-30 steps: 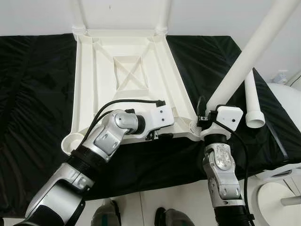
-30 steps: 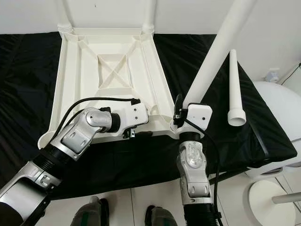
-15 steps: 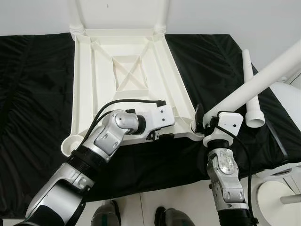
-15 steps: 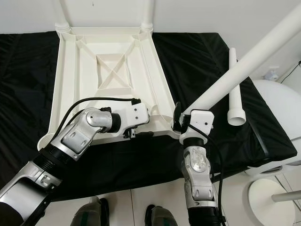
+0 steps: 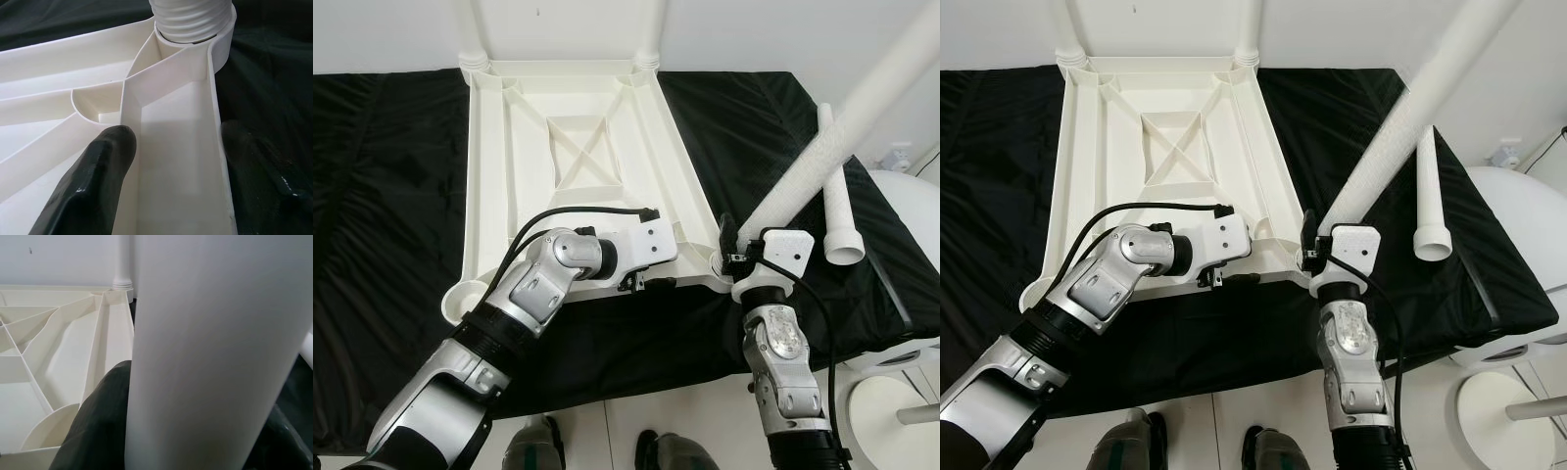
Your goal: Building children table
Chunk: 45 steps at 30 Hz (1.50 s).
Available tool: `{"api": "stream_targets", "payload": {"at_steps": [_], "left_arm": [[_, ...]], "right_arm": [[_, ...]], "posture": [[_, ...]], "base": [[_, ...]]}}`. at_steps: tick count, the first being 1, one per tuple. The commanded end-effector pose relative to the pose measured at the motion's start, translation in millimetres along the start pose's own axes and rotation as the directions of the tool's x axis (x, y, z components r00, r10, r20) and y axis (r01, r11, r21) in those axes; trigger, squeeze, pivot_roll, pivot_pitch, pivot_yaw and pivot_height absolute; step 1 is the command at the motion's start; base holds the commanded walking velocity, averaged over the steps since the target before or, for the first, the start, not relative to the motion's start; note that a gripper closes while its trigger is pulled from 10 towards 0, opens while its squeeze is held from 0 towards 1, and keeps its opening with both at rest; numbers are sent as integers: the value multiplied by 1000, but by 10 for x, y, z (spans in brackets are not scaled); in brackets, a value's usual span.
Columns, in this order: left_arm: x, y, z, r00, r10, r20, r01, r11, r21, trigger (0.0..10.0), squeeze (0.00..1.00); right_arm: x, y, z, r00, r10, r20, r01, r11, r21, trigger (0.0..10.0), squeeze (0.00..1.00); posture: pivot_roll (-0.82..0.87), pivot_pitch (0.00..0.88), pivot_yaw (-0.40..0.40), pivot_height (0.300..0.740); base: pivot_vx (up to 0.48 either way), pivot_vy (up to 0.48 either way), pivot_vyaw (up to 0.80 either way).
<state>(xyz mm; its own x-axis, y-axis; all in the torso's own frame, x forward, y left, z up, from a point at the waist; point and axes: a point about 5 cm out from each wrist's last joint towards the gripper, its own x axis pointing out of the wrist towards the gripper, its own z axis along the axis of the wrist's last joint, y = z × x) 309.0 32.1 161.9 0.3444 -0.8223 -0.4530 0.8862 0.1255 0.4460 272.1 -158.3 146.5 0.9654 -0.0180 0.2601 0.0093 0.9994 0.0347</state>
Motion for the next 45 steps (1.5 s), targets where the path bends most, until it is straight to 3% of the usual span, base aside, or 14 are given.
{"api": "stream_targets", "payload": {"at_steps": [1,2,3,6,7,16,21,22,23,24,34,45], "left_arm": [[-17,37,6,1000,17,1,-17,1000,7,10000,0],[-19,37,8,1000,17,2,-17,1000,7,10000,0],[-20,38,9,1000,17,2,-17,1000,8,10000,0],[-20,40,10,1000,17,2,-17,1000,8,10000,0],[-20,41,11,1000,17,3,-17,1000,8,10000,0],[-25,48,19,1000,16,5,-16,1000,15,10000,0],[-26,46,20,1000,14,5,-14,1000,16,10000,0],[-26,40,21,1000,12,6,-12,1000,16,10000,0],[-26,40,21,1000,12,6,-12,1000,16,10000,0],[-26,36,22,1000,10,6,-10,1000,17,10000,0],[-27,25,23,1000,8,9,-8,1000,15,10000,0],[-30,-6,25,1000,-2,12,2,1000,15,10000,0]], "right_arm": [[-38,-157,-135,996,-43,-74,41,999,-21,0,0],[-27,-163,-124,997,-35,-70,34,999,-19,0,0],[-20,-165,-121,997,-28,-73,27,999,-18,5098,0],[-15,-166,-121,997,-23,-76,21,1000,-17,5098,0],[-11,-154,-120,997,5,-78,-5,1000,-4,10000,0],[12,-154,-171,962,242,-127,-237,970,54,10000,0],[21,-199,-182,947,288,-140,-284,958,52,10000,0],[22,-222,-194,917,365,-160,-361,931,53,10000,0],[22,-222,-194,917,365,-160,-361,931,53,10000,0],[12,-244,-212,882,433,-187,-433,900,43,10000,0],[32,-388,-270,813,528,-244,-541,841,18,10000,0],[-114,-415,-428,784,555,-278,-566,823,47,10000,0]], "posture": [[-4,108,-50,740],[-3,109,-50,740],[-4,109,-48,740],[-5,109,-49,740],[-5,109,-48,740],[-4,107,-45,740],[-5,106,-43,740],[-4,105,-43,740],[-4,105,-43,740],[-3,104,-44,740],[-1,101,-45,740],[0,95,-40,740]], "base": [[0,0,0],[0,0,0],[0,0,0],[0,0,0],[0,0,0],[0,0,0],[0,0,0],[0,0,0],[0,0,0],[0,0,0],[0,0,0],[0,0,0]]}}
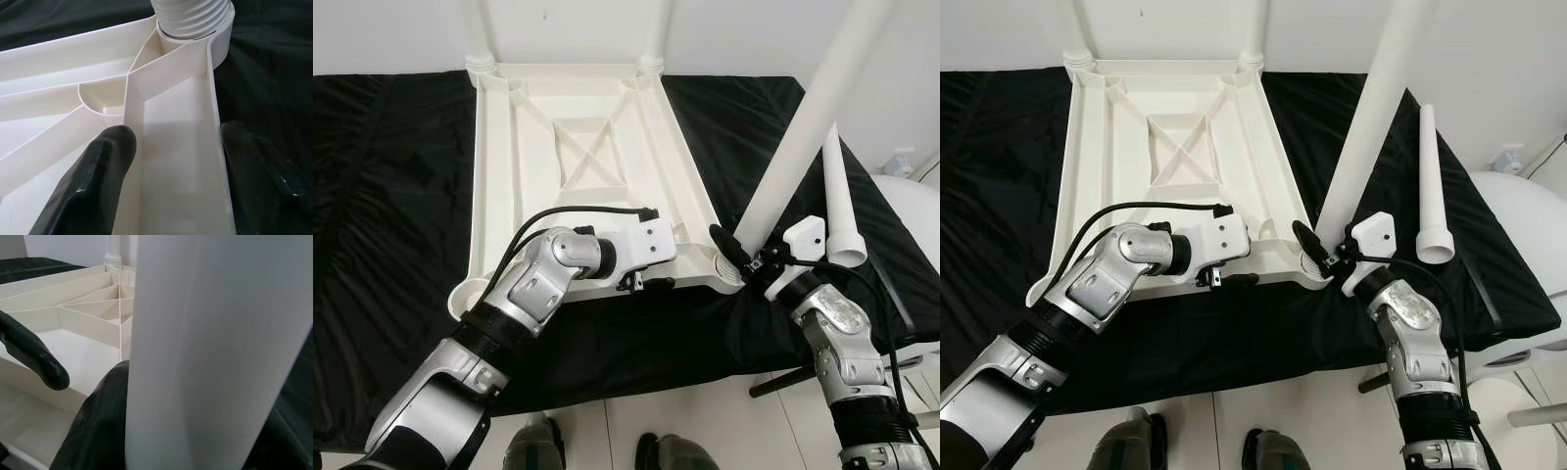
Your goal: Building children table
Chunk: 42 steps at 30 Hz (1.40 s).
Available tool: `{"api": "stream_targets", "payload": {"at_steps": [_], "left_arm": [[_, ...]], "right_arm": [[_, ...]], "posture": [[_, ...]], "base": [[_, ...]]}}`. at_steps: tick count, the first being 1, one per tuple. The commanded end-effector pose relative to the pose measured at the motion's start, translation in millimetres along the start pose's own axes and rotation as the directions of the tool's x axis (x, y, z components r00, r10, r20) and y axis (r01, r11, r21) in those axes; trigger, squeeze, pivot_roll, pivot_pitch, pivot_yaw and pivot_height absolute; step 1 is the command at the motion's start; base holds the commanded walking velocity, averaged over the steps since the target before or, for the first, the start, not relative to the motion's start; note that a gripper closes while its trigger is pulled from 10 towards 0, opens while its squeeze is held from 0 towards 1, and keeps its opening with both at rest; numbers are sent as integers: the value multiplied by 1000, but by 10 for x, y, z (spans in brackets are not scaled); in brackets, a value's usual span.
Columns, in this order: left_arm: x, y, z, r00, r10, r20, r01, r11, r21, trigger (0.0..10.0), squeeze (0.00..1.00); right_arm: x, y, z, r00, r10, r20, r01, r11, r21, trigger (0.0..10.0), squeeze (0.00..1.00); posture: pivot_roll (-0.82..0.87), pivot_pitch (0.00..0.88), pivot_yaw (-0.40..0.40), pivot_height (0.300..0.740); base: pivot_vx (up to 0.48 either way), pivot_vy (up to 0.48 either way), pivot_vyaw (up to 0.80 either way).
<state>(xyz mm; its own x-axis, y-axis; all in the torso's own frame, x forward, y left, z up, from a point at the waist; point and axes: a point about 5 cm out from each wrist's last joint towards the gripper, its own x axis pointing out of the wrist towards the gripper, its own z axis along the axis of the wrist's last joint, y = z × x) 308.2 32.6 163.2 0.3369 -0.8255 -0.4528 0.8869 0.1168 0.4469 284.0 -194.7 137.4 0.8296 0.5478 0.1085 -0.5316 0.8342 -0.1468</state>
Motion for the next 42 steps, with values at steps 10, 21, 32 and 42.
{"api": "stream_targets", "payload": {"at_steps": [10,21,32,42], "left_arm": [[4,-96,51,998,-53,24,52,998,21,10000,0],[-21,-144,42,997,-78,23,78,997,18,10000,0],[-32,-147,48,997,-78,24,78,997,13,10000,0],[-49,-132,39,997,-70,19,70,998,7,10000,0]], "right_arm": [[-218,99,-408,989,27,-143,-15,996,89,10000,0],[-217,128,-446,989,48,-142,-35,995,90,10000,0],[-242,94,-540,979,-57,-194,78,992,102,10000,0],[-20,186,-413,955,-238,-176,253,965,69,10000,0]], "posture": [[-5,104,-40,740],[-1,111,-41,740],[-2,118,-46,740],[2,120,-46,740]], "base": [[0,0,0],[0,0,0],[0,0,0],[0,0,0]]}}
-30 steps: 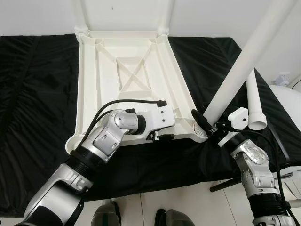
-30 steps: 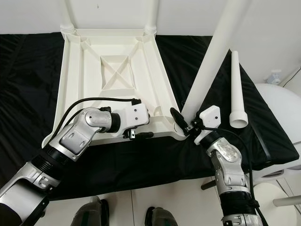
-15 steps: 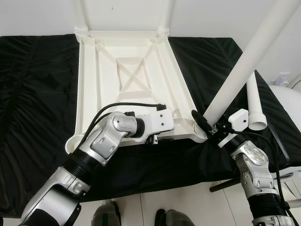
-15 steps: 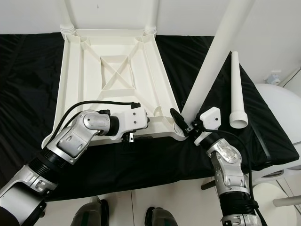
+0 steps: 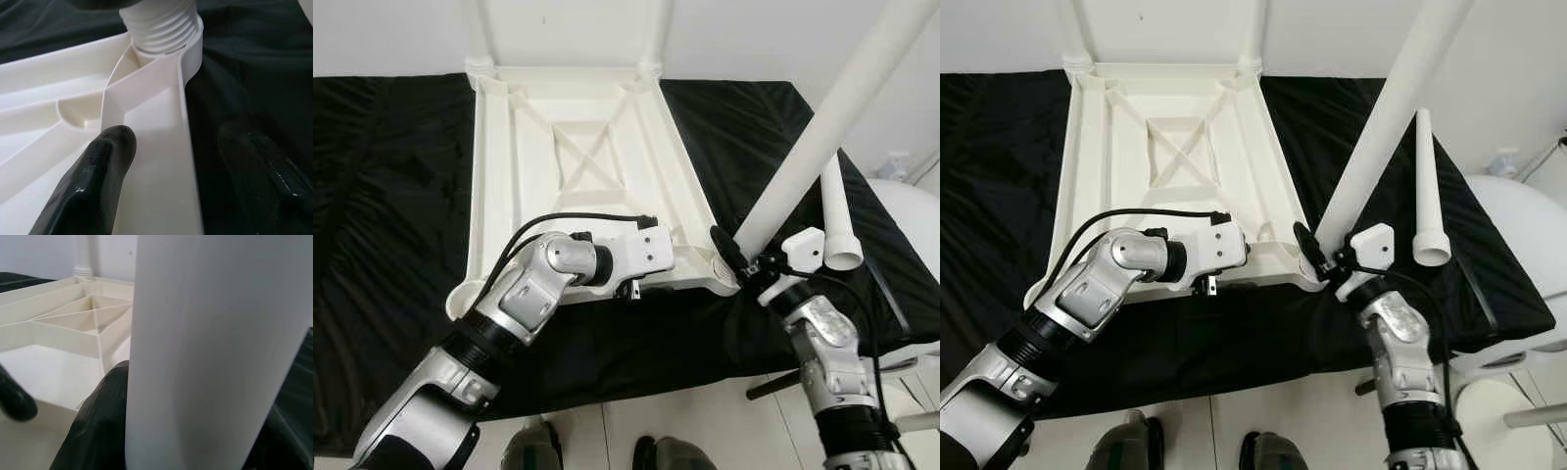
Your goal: Building children table
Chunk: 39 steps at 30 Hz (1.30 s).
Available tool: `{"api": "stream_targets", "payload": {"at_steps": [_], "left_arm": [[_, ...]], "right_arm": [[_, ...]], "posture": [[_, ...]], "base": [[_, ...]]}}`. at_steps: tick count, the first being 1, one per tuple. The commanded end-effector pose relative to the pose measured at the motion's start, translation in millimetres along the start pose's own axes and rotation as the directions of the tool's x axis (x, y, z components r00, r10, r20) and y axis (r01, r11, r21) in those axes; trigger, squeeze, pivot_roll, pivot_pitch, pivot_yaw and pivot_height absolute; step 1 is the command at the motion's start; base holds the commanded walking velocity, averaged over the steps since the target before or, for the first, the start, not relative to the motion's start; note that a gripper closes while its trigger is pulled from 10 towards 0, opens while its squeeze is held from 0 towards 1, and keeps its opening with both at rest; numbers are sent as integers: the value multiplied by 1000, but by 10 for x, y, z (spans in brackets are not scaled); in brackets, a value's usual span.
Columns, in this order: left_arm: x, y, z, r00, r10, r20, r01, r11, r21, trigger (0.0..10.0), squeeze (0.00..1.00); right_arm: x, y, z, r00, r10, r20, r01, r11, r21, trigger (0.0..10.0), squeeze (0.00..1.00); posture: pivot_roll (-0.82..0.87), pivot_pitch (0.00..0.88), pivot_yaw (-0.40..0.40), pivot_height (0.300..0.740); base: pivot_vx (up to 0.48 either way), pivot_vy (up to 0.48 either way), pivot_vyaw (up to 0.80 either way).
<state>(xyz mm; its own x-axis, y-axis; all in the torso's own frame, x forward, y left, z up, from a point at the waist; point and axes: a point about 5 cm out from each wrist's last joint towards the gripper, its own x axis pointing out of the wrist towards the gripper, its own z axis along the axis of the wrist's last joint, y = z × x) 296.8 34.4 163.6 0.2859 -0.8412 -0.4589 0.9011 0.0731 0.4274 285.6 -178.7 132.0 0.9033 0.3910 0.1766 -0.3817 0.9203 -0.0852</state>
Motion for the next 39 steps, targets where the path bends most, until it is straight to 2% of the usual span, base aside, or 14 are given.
{"api": "stream_targets", "payload": {"at_steps": [1,4,11,19,22,29,32,39], "left_arm": [[7,-34,9,1000,-20,-2,20,1000,2,10000,0],[5,-29,14,1000,-19,-1,19,1000,3,10000,0],[2,-19,14,1000,-15,-2,15,1000,3,10000,0],[-13,-7,7,1000,-8,-5,8,1000,1,10000,0],[-16,-7,8,1000,-9,-5,9,1000,2,10000,0],[-15,-16,10,1000,-14,-4,14,1000,5,10000,0],[-12,-16,12,1000,-16,-4,16,1000,5,10000,0],[-9,-15,12,1000,-17,-4,17,1000,7,10000,0]], "right_arm": [[-123,23,-354,972,-85,-218,91,996,17,10000,0],[-73,31,-324,968,-131,-215,131,991,-16,10000,0],[-17,103,-248,972,-147,-183,144,989,-33,10000,0],[-43,226,-193,971,-190,-143,189,982,-20,10000,0],[-73,241,-194,973,-192,-131,196,980,18,10000,0],[-174,180,-256,950,-276,-146,282,959,26,10000,0],[-249,121,-274,914,-382,-137,386,922,3,10000,0],[-277,138,-264,876,-464,-134,468,884,0,10000,0]], "posture": [[2,120,-46,740],[3,121,-48,740],[3,121,-48,740],[7,121,-52,740],[7,122,-51,740],[4,122,-48,740],[6,121,-48,740],[6,114,-47,740]], "base": [[0,0,0],[0,0,0],[0,0,0],[0,0,0],[0,0,0],[0,0,0],[0,0,0],[0,0,0]]}}
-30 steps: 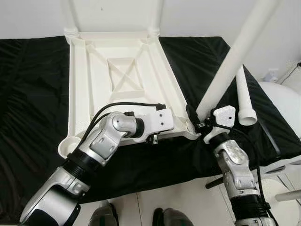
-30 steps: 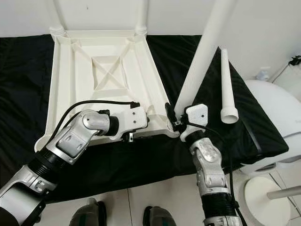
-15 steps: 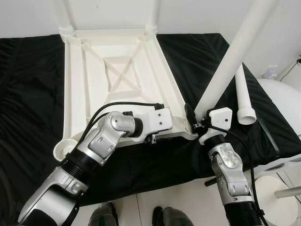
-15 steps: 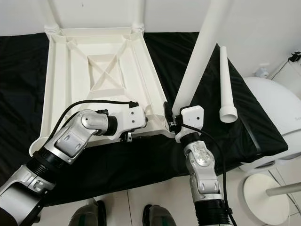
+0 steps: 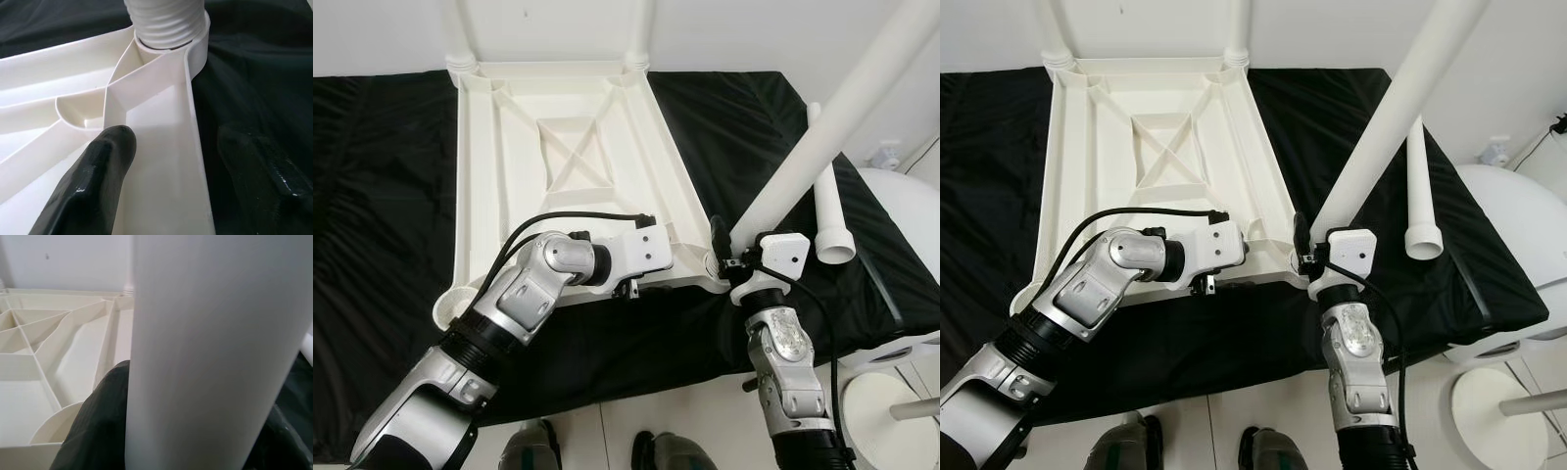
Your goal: Building children table
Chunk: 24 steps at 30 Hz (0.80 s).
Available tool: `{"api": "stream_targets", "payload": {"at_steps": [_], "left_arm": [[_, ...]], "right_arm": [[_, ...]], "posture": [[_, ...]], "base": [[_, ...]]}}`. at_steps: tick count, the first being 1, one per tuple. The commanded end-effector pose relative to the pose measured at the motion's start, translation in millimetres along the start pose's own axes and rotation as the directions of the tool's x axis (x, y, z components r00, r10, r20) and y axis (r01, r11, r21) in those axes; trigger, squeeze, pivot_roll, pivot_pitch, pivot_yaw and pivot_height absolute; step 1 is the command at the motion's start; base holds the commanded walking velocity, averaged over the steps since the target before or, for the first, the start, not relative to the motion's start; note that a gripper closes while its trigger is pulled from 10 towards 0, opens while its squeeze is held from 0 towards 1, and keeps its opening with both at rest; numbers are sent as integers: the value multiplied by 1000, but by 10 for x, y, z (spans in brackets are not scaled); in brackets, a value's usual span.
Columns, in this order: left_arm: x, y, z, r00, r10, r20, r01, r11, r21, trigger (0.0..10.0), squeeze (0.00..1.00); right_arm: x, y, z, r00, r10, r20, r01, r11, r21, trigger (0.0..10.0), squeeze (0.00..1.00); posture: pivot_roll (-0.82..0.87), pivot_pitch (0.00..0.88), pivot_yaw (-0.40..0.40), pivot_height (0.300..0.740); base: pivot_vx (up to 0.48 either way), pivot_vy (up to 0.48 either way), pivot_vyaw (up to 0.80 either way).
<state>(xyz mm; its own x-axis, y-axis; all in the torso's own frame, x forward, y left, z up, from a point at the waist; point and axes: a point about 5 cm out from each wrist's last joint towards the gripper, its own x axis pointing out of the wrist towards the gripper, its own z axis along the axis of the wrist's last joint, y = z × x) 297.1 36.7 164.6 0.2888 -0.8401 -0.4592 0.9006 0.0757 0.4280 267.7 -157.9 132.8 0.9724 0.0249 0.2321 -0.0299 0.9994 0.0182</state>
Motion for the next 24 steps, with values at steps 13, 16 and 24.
{"api": "stream_targets", "payload": {"at_steps": [13,16,24], "left_arm": [[17,-21,20,1000,-19,-3,19,1000,10,10000,0],[10,-20,20,1000,-20,-4,20,1000,11,10000,0],[-16,-8,13,1000,-18,-9,18,1000,12,10000,0]], "right_arm": [[-157,-251,-272,948,-283,-142,271,957,-101,10000,0],[-160,-230,-286,946,-290,-144,279,956,-92,10000,0],[-175,-208,-295,940,-309,-143,299,950,-90,10000,0]], "posture": [[12,108,-49,740],[16,109,-47,740],[18,117,-43,740]], "base": [[0,0,0],[0,0,0],[0,0,0]]}}
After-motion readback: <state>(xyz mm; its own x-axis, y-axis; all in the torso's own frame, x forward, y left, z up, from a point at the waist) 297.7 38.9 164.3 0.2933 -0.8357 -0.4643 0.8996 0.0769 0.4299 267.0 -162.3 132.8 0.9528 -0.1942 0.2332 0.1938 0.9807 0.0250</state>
